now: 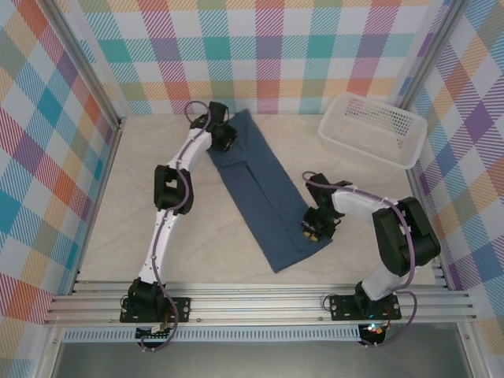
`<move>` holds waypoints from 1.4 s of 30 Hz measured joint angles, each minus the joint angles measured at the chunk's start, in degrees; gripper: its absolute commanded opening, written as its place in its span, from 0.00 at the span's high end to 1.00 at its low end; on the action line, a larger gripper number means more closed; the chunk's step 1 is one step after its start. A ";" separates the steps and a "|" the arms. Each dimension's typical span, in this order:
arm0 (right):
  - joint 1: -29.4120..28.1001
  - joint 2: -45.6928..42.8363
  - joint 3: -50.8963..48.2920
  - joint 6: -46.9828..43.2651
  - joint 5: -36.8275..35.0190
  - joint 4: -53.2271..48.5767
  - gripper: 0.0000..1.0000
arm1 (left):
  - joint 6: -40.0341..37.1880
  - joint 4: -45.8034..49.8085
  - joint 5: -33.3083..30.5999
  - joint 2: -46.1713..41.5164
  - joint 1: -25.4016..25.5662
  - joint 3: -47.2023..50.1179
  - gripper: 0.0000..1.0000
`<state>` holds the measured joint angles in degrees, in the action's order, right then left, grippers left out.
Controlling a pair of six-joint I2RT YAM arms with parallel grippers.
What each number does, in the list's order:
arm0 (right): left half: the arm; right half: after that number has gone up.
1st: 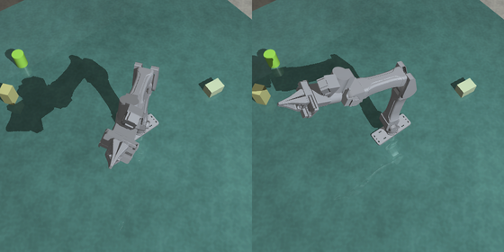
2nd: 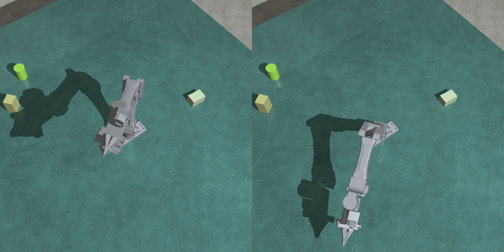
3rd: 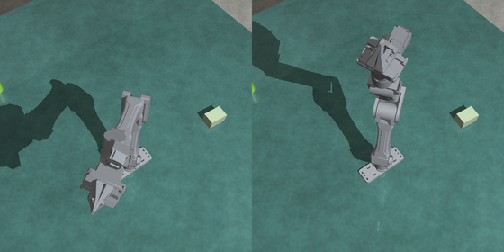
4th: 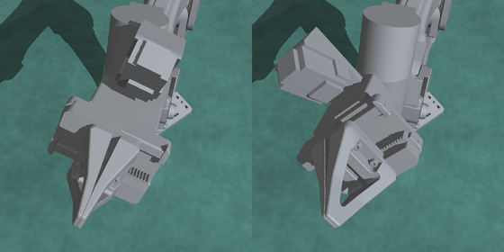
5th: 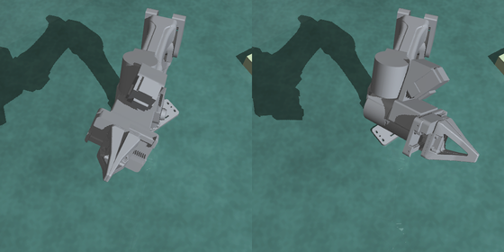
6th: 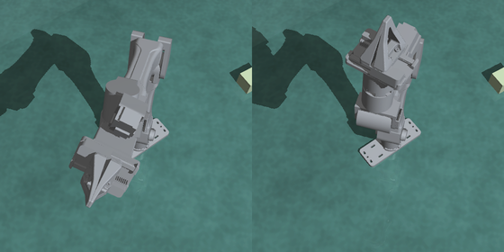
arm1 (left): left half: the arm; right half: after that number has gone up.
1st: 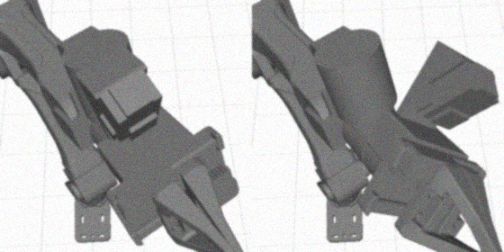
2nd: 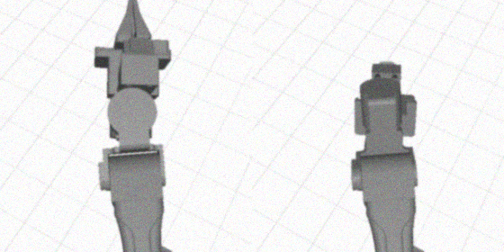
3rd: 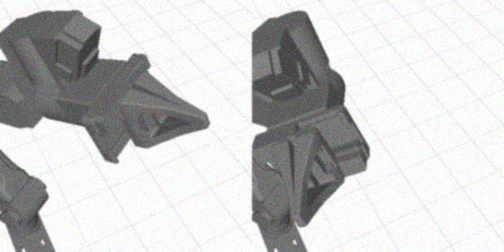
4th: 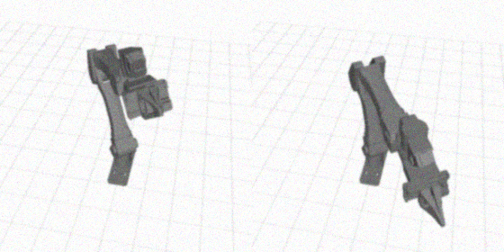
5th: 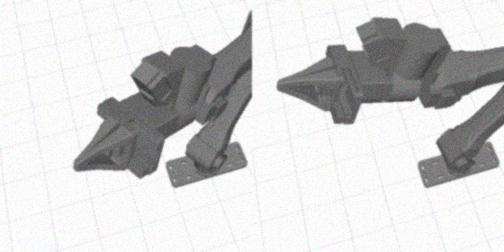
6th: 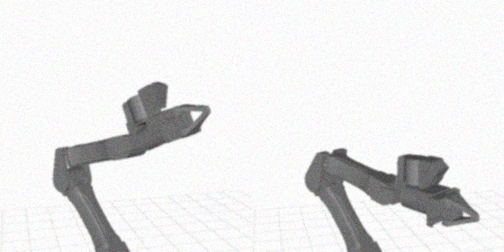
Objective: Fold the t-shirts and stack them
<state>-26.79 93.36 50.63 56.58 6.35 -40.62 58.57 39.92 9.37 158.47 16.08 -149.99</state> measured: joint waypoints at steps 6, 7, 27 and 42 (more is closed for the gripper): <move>-11.08 1.92 1.22 8.74 3.93 0.26 0.83 | 3.41 -3.93 1.09 1.84 4.52 -1.64 0.71; -12.39 2.82 2.10 9.92 4.66 0.26 0.83 | 3.78 -4.59 1.16 1.99 5.05 -1.64 0.71; -17.20 5.60 1.95 30.32 14.73 9.84 0.80 | 4.61 -10.32 6.73 4.70 0.74 -4.02 0.66; -17.05 -2.40 3.34 36.13 7.34 4.92 0.58 | -0.07 -4.28 4.61 1.31 -0.26 -5.01 0.43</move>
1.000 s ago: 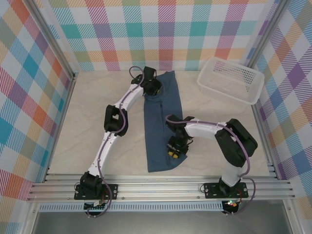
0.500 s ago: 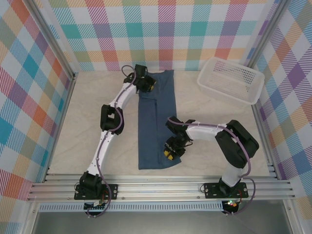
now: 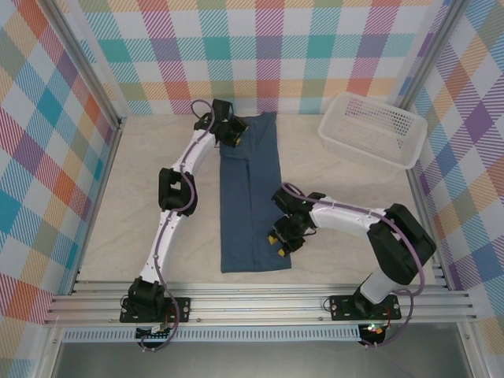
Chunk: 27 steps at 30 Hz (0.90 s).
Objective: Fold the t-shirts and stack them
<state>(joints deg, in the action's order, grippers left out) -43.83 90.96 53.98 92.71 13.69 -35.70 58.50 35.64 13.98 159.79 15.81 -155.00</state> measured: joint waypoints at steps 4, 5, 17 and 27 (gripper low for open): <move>1.25 -4.85 5.31 -6.62 -5.20 -5.62 0.51 | -3.48 6.86 -4.55 -11.67 0.07 7.78 0.43; 1.84 -6.01 5.97 -8.90 -6.43 -6.71 0.49 | -4.22 7.43 -5.33 -15.93 0.07 11.91 0.43; 6.05 -17.22 -0.26 -42.64 -8.83 -15.23 0.53 | -5.31 4.72 -2.56 -81.74 9.35 94.01 0.48; 3.72 -11.69 -13.44 -37.57 4.07 -5.49 0.55 | 8.72 -0.90 3.52 -88.65 27.06 123.40 0.47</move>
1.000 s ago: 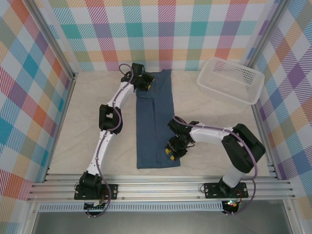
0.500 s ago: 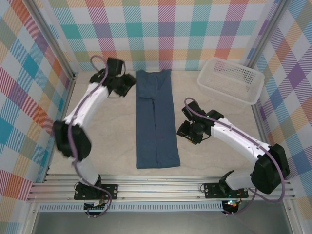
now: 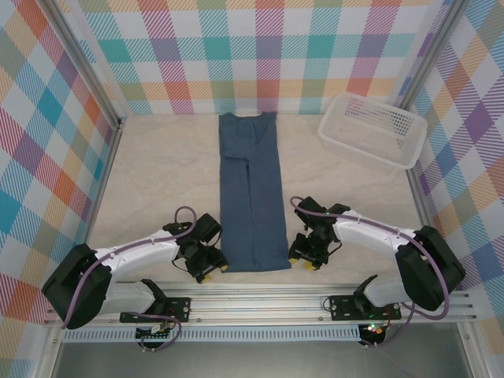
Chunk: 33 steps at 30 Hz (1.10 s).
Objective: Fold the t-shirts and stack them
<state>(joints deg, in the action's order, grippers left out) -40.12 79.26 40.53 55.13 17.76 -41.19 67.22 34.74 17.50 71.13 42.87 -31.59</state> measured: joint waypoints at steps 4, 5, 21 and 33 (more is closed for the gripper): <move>-0.76 1.95 -0.15 2.14 1.25 3.82 0.55 | 2.23 -0.39 -0.22 1.68 0.57 -0.28 0.50; -0.76 2.27 -0.28 2.60 1.33 4.57 0.56 | 2.58 -0.35 -0.26 2.01 0.61 -0.42 0.51; -1.84 8.02 1.27 5.84 0.57 5.35 0.69 | 4.17 1.55 -1.66 6.12 1.77 -4.04 0.55; -2.60 10.75 4.26 9.66 -0.20 2.56 0.69 | 4.15 0.74 -1.49 8.74 2.14 -6.14 0.62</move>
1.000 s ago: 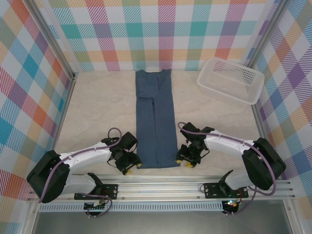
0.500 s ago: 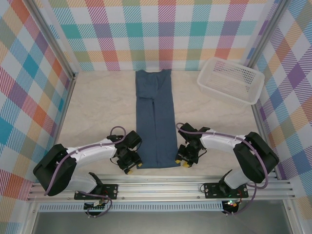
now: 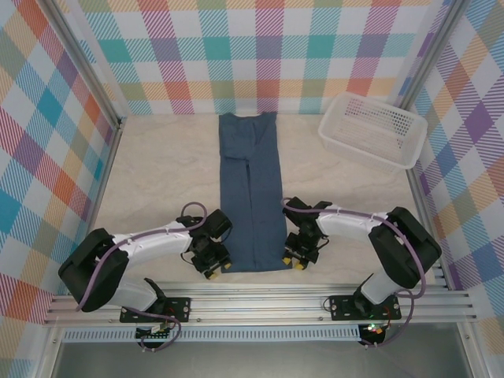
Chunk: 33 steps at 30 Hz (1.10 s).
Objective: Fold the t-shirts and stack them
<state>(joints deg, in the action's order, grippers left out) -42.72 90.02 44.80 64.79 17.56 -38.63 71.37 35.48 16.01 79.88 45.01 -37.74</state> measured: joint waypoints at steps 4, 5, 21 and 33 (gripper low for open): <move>-0.59 0.74 0.79 0.22 -0.04 -0.26 0.69 | -0.22 -6.45 -0.42 1.53 0.57 -1.40 0.65; -0.66 0.94 0.92 0.33 0.07 -0.28 0.69 | -0.24 -8.00 -0.52 1.84 0.61 -1.84 0.67; -1.05 1.42 0.96 2.27 1.29 1.73 0.90 | -2.80 -10.36 -1.49 0.98 1.01 -2.75 0.75; -1.70 1.42 1.84 1.92 1.09 3.96 1.00 | -3.69 -6.16 -1.60 -5.44 1.05 0.87 0.74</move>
<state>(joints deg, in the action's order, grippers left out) -44.42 91.44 46.63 66.72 18.65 -34.68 67.68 29.32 14.41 74.43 46.06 -36.86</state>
